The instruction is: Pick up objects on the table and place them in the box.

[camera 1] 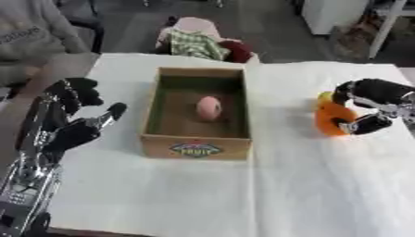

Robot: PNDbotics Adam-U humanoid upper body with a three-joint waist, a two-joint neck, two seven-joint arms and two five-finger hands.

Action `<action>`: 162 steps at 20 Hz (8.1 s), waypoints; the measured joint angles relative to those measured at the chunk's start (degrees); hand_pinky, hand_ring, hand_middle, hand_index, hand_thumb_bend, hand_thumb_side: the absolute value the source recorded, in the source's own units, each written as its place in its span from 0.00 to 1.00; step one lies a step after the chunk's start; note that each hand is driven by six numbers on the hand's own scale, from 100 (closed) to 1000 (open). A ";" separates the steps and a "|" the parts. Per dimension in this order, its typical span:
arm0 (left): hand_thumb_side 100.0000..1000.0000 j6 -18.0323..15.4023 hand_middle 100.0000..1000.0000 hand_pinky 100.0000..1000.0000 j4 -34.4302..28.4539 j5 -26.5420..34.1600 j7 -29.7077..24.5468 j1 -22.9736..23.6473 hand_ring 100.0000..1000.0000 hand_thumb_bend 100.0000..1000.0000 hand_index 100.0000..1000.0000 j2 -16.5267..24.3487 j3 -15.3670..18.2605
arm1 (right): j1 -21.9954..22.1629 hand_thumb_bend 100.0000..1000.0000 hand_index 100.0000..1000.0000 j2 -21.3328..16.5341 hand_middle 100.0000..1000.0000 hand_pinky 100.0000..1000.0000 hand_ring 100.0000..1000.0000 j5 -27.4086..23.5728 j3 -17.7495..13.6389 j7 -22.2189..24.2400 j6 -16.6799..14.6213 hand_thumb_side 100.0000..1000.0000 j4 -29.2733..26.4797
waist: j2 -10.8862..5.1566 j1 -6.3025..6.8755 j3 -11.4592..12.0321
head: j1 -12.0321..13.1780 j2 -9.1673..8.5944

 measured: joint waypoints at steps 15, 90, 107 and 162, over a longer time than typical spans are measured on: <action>0.01 0.06 0.43 0.66 0.00 0.09 -0.21 -0.23 0.48 0.63 0.59 0.00 -0.14 | -5.53 0.00 0.37 4.03 0.57 0.55 0.55 -10.82 -0.45 -1.56 2.24 0.10 -6.57 | -0.17 0.38 1.59 | -1.05 -0.01; 0.02 0.18 0.43 0.66 -0.02 0.31 -0.78 -0.64 0.48 0.62 0.59 -0.52 -0.71 | -4.51 0.19 0.90 2.33 0.75 0.63 0.70 5.77 -10.21 0.05 19.11 0.37 13.36 | 0.58 1.28 1.84 | -0.98 -0.77; 0.02 0.18 0.43 0.66 -0.02 0.31 -0.79 -0.66 0.49 0.62 0.59 -0.52 -0.71 | -3.99 0.18 0.79 5.12 0.68 0.59 0.64 13.65 -10.34 -7.93 27.51 0.44 13.53 | 0.91 1.64 2.56 | -1.40 -1.25; 0.02 0.19 0.43 0.66 -0.02 0.50 -1.37 -1.32 0.49 0.61 0.59 -0.56 -1.10 | -7.97 0.21 0.88 19.82 0.60 0.59 0.61 9.02 2.58 -12.87 5.24 0.32 0.31 | 1.29 1.08 4.30 | -2.73 -1.55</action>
